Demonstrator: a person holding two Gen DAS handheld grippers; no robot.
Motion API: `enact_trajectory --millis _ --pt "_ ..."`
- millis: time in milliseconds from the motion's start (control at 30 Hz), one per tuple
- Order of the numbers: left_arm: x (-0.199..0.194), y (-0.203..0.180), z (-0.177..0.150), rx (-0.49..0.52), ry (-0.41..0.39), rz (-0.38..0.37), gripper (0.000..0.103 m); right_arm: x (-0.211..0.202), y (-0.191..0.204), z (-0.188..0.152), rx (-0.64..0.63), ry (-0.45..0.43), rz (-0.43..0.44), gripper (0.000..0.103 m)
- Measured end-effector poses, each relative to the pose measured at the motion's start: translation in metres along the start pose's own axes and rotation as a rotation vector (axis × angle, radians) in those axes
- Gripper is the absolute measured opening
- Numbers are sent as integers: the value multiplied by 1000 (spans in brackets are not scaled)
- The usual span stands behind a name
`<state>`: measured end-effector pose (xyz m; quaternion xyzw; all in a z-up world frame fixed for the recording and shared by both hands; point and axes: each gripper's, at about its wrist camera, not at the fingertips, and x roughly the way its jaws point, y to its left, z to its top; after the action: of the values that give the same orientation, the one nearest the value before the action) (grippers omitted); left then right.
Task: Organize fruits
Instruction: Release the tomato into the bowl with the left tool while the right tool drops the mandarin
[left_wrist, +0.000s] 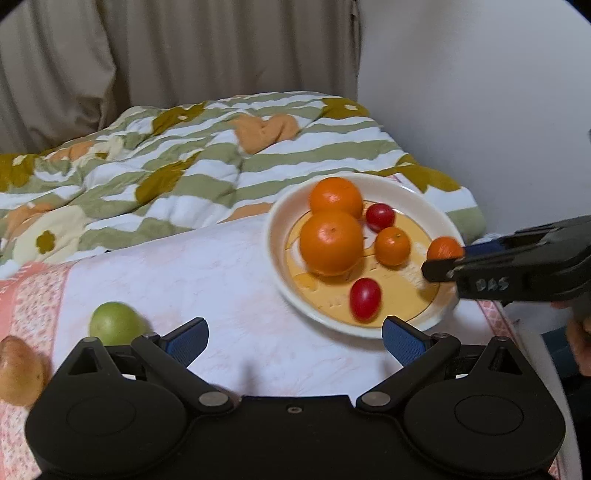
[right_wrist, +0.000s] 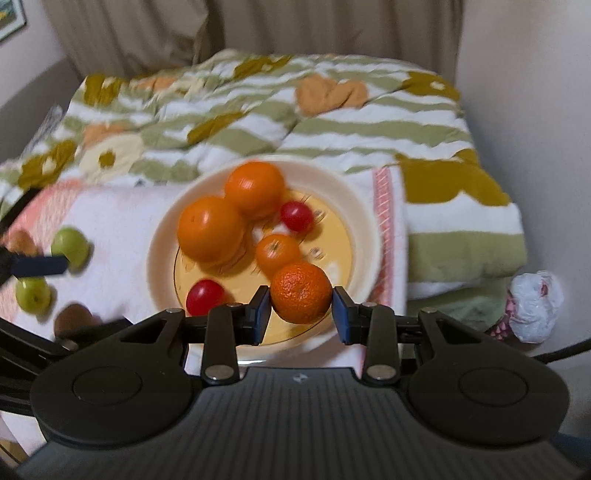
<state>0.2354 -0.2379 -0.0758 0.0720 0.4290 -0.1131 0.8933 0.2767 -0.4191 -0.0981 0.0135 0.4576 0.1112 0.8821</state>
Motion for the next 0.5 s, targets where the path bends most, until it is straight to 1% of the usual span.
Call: enact_trajectory --millis 167,233,267,300,333,367,400,433,500 --pt "-6 6 -7 -17 -2 15 102 12 7 -4 -26 14 19 51" --pt "-9 7 -9 -22 -2 15 102 12 9 -4 -38 9 23 52" --pt "-10 7 -9 -23 -3 20 102 10 10 -4 -45 0 24 55" --pt "-12 7 -10 -22 -5 25 102 7 10 -5 -53 -13 32 66" --pt "-14 7 -11 -22 -7 30 102 3 10 -4 -59 -28 39 80" --pt "-16 6 -11 -23 -10 33 102 -2 10 -4 -59 -47 36 87" --pt "-18 6 -12 -25 -13 36 102 -6 11 -4 -59 -63 28 99" --pt "-21 7 -12 -29 -15 37 102 -11 10 -4 -59 -79 22 103" --pt "-27 7 -15 -38 -20 37 102 -19 9 -2 -59 -94 22 103"
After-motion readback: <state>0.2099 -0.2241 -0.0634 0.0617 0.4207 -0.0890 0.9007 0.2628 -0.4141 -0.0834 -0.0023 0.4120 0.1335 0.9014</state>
